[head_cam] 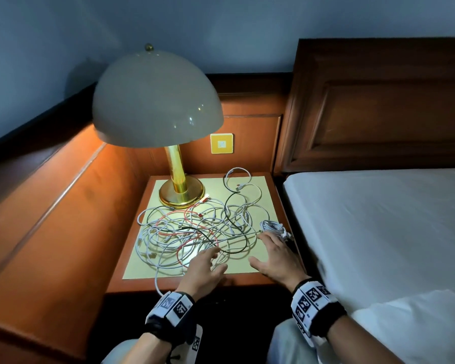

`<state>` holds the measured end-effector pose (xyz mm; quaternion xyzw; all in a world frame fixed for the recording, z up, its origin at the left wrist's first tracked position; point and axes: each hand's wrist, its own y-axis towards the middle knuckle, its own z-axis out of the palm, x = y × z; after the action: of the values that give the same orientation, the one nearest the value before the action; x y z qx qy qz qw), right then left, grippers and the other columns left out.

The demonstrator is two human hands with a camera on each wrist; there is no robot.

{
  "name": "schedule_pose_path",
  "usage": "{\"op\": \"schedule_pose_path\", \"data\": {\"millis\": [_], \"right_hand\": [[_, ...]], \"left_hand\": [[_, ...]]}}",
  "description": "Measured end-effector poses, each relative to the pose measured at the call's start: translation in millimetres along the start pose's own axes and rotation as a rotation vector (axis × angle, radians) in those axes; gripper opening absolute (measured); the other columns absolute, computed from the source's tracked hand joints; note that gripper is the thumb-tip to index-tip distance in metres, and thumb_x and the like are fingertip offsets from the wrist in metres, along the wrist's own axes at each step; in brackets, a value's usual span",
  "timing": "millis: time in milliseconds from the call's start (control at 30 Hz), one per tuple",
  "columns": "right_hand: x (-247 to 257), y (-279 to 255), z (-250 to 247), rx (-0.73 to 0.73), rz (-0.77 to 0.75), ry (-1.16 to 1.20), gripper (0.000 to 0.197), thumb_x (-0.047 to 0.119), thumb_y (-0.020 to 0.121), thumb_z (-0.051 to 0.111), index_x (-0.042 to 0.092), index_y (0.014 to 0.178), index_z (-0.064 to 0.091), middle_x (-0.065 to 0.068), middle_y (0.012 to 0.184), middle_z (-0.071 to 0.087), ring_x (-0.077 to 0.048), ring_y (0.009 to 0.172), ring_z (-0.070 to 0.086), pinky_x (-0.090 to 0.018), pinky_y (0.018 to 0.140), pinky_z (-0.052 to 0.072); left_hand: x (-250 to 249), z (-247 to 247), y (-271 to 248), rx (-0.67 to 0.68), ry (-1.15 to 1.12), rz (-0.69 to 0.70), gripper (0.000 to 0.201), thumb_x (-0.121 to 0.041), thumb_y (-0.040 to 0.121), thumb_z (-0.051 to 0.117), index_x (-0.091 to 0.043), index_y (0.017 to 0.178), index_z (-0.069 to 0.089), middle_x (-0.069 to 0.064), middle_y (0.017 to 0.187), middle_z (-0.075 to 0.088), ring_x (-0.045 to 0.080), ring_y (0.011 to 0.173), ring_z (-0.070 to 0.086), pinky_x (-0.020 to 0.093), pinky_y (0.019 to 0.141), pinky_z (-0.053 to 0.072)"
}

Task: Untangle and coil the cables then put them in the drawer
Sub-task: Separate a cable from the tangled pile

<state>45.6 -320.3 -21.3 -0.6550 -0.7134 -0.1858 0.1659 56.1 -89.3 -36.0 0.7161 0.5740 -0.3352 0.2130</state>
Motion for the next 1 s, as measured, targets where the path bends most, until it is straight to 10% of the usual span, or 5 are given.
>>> {"op": "schedule_pose_path", "data": {"millis": [567,1000], "right_hand": [[31.7,28.7,51.7,0.184,0.038,-0.095,0.048,0.037,0.1,0.05,0.019,0.145,0.044,0.005,0.147,0.043,-0.018,0.135,0.039,-0.034,0.104,0.041],[21.9,55.9,66.8,0.123,0.06,-0.01,0.02,0.029,0.101,0.053,0.018,0.113,0.065,0.001,0.115,0.054,-0.02,0.11,0.055,-0.036,0.086,0.051]], "left_hand": [[54.7,-42.5,3.2,-0.167,0.139,-0.199,0.057,-0.035,0.095,0.06,-0.021,0.147,0.042,0.001,0.141,0.045,0.02,0.13,0.046,0.037,0.109,0.04],[69.0,-32.2,23.9,-0.122,0.192,-0.237,0.047,-0.034,0.098,0.051,-0.018,0.143,0.051,0.003,0.132,0.058,0.021,0.124,0.05,0.04,0.105,0.044]]}}
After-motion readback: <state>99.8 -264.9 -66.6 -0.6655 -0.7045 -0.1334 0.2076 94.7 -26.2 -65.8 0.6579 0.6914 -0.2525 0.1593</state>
